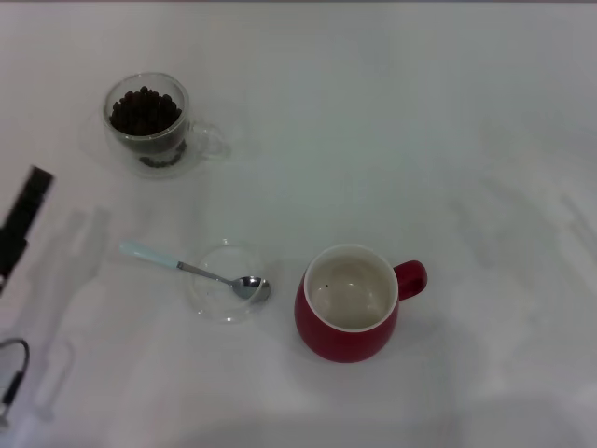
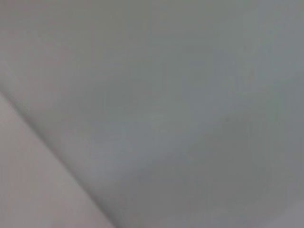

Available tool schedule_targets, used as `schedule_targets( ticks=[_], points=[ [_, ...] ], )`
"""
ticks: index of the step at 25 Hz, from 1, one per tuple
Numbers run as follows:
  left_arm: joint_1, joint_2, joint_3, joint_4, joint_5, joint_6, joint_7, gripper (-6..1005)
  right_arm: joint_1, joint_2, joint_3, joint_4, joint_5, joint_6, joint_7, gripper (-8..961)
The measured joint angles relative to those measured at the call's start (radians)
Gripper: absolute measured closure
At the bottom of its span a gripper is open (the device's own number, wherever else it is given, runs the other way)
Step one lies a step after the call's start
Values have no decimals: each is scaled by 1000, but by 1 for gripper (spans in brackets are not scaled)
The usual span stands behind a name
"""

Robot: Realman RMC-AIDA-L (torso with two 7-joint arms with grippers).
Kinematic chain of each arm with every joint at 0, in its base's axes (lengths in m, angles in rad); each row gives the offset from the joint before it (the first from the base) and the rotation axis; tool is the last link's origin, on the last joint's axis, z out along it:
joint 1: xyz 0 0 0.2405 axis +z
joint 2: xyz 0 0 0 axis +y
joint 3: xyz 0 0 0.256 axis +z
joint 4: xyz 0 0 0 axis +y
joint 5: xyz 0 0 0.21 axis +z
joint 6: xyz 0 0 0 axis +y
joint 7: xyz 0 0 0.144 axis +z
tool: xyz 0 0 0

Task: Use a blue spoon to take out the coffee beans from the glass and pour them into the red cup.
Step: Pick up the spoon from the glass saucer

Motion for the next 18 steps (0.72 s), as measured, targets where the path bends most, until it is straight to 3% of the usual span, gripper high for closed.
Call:
schedule_targets(
  ticks=[11,16,18],
  points=[
    [71,0,0,9,110,-83,-169,375,45,-6,6,-5,10,2,3,338],
    [25,1,0,0,173,-136,-217,270,51,2,5,-7,10,2,-1,338],
    [4,1,0,-3,201,-158,-234,279,52,2,4,-8,10,2,-1,338]
  ],
)
